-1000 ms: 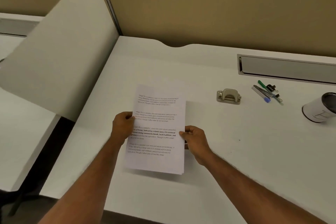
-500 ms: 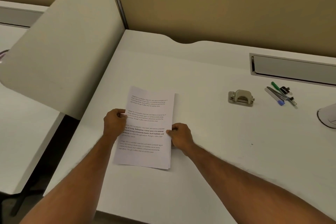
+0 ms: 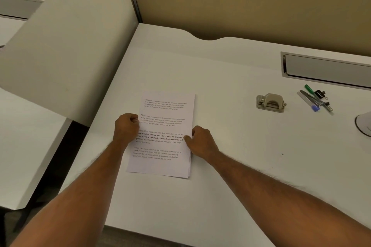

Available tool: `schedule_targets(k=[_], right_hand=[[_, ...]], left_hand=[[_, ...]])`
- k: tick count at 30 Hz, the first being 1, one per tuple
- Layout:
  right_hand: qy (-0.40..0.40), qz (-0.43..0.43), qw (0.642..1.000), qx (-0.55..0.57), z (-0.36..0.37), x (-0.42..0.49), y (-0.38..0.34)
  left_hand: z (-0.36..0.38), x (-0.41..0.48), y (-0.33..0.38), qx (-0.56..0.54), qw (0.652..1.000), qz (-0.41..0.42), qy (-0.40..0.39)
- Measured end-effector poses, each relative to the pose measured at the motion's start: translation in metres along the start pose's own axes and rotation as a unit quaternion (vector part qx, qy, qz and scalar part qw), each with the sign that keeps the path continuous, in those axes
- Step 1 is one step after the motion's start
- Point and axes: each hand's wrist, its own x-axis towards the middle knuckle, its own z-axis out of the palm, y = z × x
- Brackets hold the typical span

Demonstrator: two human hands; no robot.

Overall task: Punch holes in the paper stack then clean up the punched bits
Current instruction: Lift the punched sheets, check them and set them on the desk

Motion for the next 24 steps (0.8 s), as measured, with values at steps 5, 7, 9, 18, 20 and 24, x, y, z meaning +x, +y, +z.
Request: schedule_targets(k=[5,7,9,18,20,24], right_hand=[[-0.021,-0.012,0.997,-0.080,-0.012,-0.001,-0.001],[-0.030,-0.019,0.995,-0.094,-0.018,-0.001,0.000],[-0.037,-0.022,0.994,-0.100,-0.024,-0.002,0.004],[0.005,-0.086,0.994,-0.070,-0.037,-0.025,0.039],[0.029,-0.111,0.990,-0.079,-0.042,-0.034,0.052],[0.063,-0.142,0.980,-0.128,-0.058,-0.049,0.079]], left_hand=[[0.001,-0.001,0.000,0.023,1.000,0.019,0.000],[0.001,-0.002,0.002,0.034,0.999,0.026,0.000],[0.002,-0.004,0.004,0.040,0.999,0.031,0.006],[0.022,-0.043,0.024,0.051,0.986,0.152,0.035],[0.034,-0.056,0.032,0.071,0.975,0.205,0.037],[0.060,-0.078,0.049,0.123,0.954,0.272,0.002]])
